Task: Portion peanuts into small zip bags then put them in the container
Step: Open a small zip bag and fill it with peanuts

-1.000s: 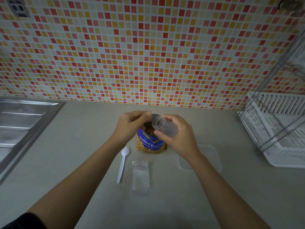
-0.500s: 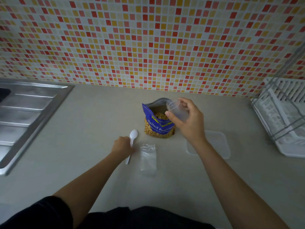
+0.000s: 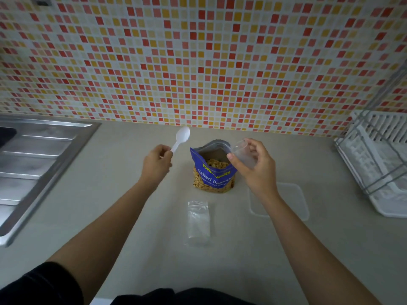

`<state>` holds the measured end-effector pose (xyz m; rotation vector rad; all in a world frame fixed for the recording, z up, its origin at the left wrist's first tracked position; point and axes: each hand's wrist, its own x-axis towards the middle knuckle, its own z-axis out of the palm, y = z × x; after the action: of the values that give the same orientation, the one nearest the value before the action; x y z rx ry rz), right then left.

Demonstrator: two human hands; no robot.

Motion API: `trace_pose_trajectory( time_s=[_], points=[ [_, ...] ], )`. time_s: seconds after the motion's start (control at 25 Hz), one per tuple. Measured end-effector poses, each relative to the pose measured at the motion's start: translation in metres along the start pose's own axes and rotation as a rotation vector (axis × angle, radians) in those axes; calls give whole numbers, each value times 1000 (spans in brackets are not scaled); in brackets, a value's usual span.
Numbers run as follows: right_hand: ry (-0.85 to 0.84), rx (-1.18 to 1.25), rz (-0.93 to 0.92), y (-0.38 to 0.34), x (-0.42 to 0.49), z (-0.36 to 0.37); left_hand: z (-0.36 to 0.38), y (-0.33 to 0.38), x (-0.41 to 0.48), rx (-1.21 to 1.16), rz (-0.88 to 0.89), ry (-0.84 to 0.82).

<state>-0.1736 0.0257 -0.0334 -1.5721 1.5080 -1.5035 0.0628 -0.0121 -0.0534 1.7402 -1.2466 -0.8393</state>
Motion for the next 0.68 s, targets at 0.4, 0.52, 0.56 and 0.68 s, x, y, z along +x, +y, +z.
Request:
trace_pose_trajectory(
  time_s=[0.4, 0.52, 0.56, 0.68],
  points=[
    [16, 78, 125, -1, 1, -2, -8, 68, 6, -222, 128, -344],
    [11, 73, 129, 0, 2, -1, 3, 66, 3, -193, 193, -258],
    [4, 71, 129, -1, 2, -1, 5, 65, 3, 3, 333, -196],
    [-26, 36, 134, -2, 3, 2, 16, 67, 2, 498, 659, -215]
  ],
)
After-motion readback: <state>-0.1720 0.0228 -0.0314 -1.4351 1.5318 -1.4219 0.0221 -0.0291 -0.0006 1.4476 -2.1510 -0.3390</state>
